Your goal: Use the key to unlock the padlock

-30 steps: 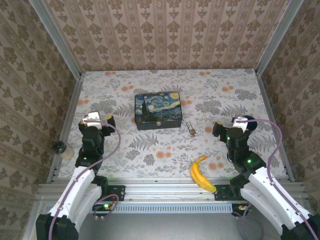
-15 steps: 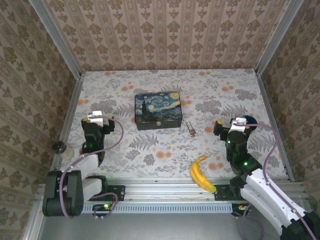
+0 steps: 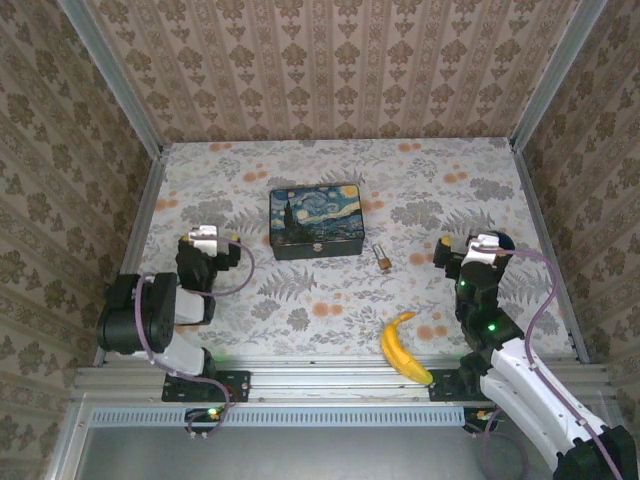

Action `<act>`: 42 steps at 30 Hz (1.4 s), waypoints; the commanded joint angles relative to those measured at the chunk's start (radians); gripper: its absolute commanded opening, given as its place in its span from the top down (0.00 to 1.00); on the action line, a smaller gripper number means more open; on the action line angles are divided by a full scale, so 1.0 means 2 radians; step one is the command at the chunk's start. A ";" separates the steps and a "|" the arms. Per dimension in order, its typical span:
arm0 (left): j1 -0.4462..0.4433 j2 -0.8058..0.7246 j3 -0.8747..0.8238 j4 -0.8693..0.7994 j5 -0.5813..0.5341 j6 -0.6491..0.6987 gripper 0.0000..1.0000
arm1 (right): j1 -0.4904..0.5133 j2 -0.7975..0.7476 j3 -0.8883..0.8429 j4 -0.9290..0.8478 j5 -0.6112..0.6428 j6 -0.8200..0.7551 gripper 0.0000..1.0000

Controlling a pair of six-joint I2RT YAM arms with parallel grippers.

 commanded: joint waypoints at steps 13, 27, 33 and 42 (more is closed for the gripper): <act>0.024 -0.004 0.091 -0.121 0.020 -0.016 0.00 | -0.133 0.179 -0.049 0.276 -0.130 -0.011 0.00; 0.021 -0.004 0.093 -0.126 0.018 -0.011 0.00 | -0.156 0.421 0.038 0.373 -0.200 -0.012 0.00; 0.019 -0.004 0.095 -0.127 0.016 -0.010 0.00 | -0.156 0.423 0.047 0.357 -0.214 -0.017 0.00; 0.018 -0.004 0.094 -0.127 0.014 -0.009 0.00 | -0.167 0.476 0.081 0.351 -0.375 -0.066 0.00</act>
